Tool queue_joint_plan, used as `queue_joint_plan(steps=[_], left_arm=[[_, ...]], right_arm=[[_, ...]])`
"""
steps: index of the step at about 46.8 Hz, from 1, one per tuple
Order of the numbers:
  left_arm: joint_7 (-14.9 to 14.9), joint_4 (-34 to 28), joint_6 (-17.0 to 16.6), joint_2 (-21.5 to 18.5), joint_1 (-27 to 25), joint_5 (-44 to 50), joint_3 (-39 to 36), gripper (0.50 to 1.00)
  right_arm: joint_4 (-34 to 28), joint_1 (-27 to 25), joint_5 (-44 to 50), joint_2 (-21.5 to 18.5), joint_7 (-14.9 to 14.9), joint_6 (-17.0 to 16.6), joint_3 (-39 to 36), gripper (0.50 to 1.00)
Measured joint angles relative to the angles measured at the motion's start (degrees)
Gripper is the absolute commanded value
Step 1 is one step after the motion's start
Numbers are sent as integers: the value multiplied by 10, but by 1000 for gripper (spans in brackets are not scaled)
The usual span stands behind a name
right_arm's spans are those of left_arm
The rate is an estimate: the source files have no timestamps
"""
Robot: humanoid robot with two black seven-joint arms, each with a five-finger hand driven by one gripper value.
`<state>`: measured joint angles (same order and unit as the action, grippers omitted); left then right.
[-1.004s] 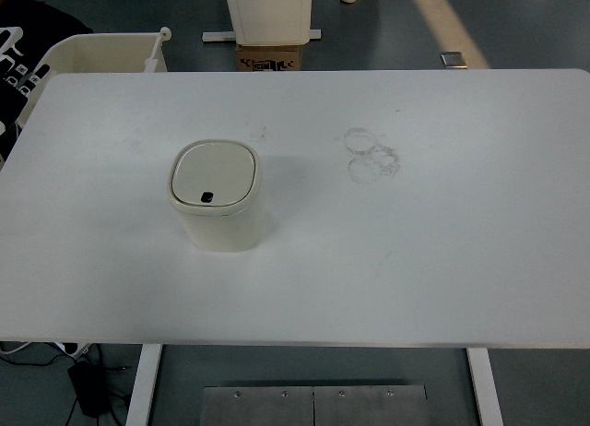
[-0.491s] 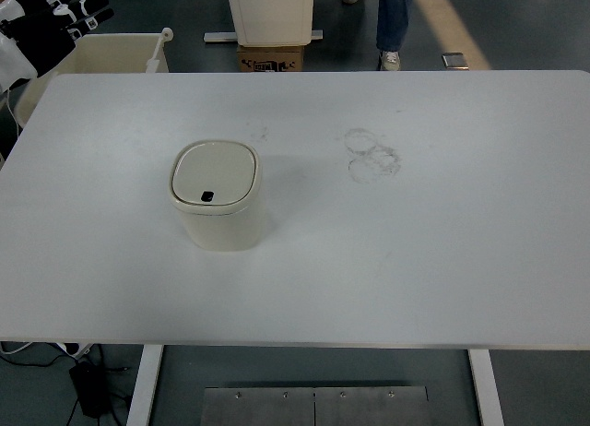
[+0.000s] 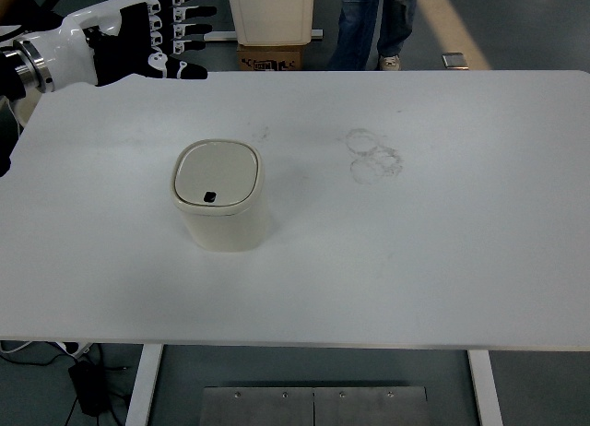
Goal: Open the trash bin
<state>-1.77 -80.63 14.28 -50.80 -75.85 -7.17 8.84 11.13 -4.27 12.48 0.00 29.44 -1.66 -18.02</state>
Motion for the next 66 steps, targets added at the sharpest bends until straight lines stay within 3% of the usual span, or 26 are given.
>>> queue_joint_plan(steps=[19, 40, 47, 66], left_arm=[[13, -3, 71, 1, -38, -159, -111, 1000], [16, -39, 137, -18, -52, -194, -117, 1000], [29, -44, 144, -19, -56, -195, -117, 1000], [31, -42, 154, -28, -47, -195, -132, 1000]], right_arm=[[0, 1, 0, 0, 0, 0, 0, 991], [-1, 2, 0, 0, 0, 0, 0, 991], [-1, 2, 0, 0, 0, 0, -1, 991], [-1, 2, 0, 0, 0, 0, -1, 991]])
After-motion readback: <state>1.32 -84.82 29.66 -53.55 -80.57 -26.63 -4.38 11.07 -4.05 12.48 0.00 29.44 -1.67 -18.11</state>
